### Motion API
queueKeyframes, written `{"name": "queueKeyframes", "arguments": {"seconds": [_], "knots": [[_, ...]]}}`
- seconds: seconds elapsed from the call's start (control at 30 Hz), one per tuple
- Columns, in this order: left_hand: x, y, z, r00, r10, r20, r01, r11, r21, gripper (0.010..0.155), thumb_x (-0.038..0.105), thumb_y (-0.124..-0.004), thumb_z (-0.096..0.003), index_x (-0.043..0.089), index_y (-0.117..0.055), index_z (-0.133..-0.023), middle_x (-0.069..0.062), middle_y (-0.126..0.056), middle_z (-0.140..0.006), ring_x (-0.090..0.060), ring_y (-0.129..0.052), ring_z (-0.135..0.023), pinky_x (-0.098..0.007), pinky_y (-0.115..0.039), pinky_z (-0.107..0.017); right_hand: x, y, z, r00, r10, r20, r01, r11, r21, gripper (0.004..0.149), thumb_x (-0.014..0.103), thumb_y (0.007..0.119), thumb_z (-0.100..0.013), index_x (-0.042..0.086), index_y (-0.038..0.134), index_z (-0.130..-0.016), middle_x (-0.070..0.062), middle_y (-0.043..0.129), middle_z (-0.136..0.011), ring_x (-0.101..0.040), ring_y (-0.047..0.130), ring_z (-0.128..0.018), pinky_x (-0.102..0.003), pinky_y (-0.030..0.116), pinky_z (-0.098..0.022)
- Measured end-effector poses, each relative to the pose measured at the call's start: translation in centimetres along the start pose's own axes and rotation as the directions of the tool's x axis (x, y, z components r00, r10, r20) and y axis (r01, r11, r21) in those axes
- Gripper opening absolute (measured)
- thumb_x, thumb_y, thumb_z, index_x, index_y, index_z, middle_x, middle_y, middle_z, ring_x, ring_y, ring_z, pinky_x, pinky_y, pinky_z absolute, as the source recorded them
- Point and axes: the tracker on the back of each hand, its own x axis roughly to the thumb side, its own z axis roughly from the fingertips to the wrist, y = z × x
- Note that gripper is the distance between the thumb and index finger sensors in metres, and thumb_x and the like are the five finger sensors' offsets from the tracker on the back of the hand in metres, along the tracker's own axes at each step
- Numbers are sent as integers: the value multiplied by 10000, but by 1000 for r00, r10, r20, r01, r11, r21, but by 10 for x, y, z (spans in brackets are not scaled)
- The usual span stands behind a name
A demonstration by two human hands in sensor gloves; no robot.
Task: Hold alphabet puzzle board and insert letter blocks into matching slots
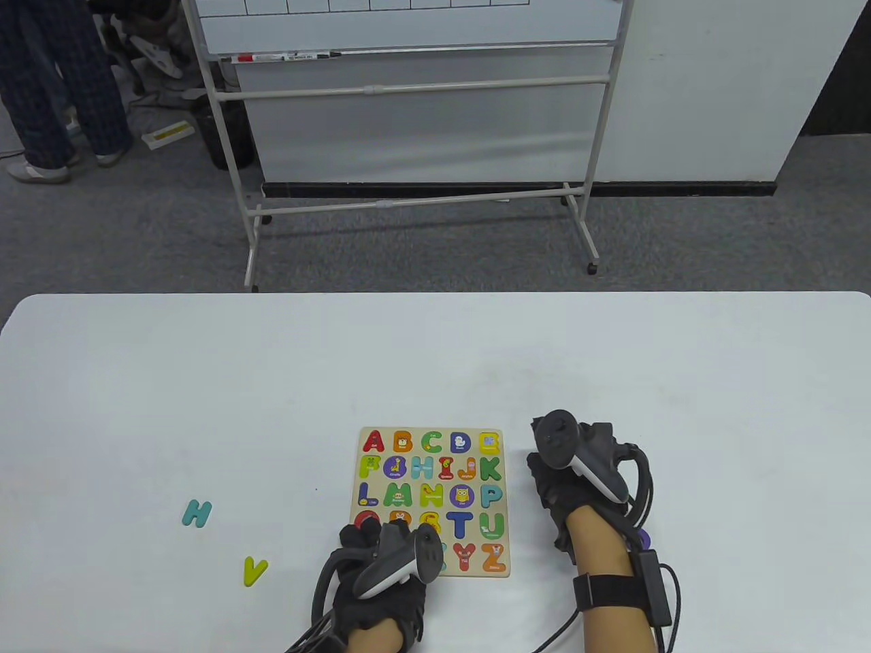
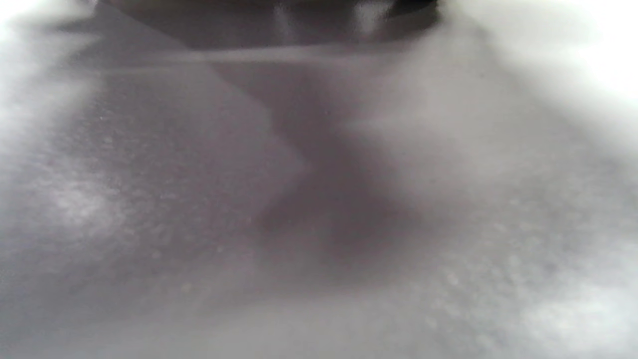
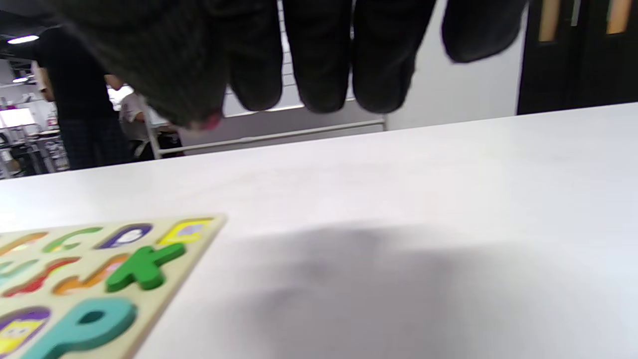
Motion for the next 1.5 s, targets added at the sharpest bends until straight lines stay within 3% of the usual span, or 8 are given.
{"name": "queueKeyframes", "arguments": {"seconds": [0.27, 0.43, 0.63, 0.73, 0.97, 1.2, 1.5], "knots": [[-1, -1, 0, 1000, 11, 1, -11, 1000, -3, 795, 458, -456, -513, 26, -75, -1061, -395, -93, -1043, -714, -184, -945, -727, -356, -660, -39, -4, 18, 991, 111, -79, -106, 992, 70, 647, 448, 860, -441, 277, 709, -1047, -102, 769, -1072, -364, 841, -936, -639, 579, -701], [-1, 0, 0, 1000, 9, 0, -9, 1000, -3, 796, 458, -455, -512, 25, -75, -1061, -396, -93, -1043, -714, -185, -945, -728, -356, -659, -59, 4, 26, 971, 201, -129, -183, 974, 136, 686, 509, 884, -412, 253, 735, -1030, -90, 817, -1020, -350, 876, -870, -637, 587, -699], [-1, -1, 1, 1000, 14, 4, -14, 1000, -3, 794, 460, -455, -513, 28, -75, -1060, -392, -90, -1044, -711, -181, -946, -726, -353, -661, -71, 14, 33, 907, 372, -199, -317, 912, 261, 735, 571, 879, -394, 218, 738, -1022, -100, 863, -951, -382, 909, -850, -625, 635, -676], [-1, -1, 1, 1000, 10, 2, -10, 1000, -3, 795, 459, -454, -513, 25, -74, -1060, -396, -91, -1042, -714, -181, -945, -727, -354, -660, -76, 19, 35, 899, 388, -203, -317, 897, 308, 741, 578, 881, -389, 211, 741, -1017, -95, 891, -923, -370, 948, -820, -612, 668, -659], [-1, -1, 1, 1000, 10, 1, -10, 1000, -3, 795, 458, -451, -512, 25, -70, -1059, -396, -87, -1042, -714, -179, -945, -728, -351, -660, -81, 29, 40, 902, 390, -186, -317, 890, 326, 715, 551, 914, -379, 218, 769, -995, -82, 918, -914, -351, 982, -800, -597, 695, -645], [-1, -1, 1, 1000, 11, 2, -11, 1000, -3, 795, 459, -451, -512, 26, -70, -1059, -395, -86, -1042, -715, -177, -944, -729, -350, -660, -82, 34, 41, 908, 379, -178, -316, 899, 301, 653, 442, 968, -372, 210, 806, -960, -68, 946, -889, -326, 1010, -778, -577, 716, -636], [-1, -1, 1, 1000, 22, 3, -22, 1000, -7, 796, 457, -451, -512, 23, -64, -1057, -397, -77, -1038, -717, -163, -940, -734, -339, -658, -83, 37, 43, 910, 374, -180, -320, 909, 268, 675, 471, 963, -360, 184, 805, -950, -92, 927, -885, -333, 993, -783, -593, 690, -650]]}}
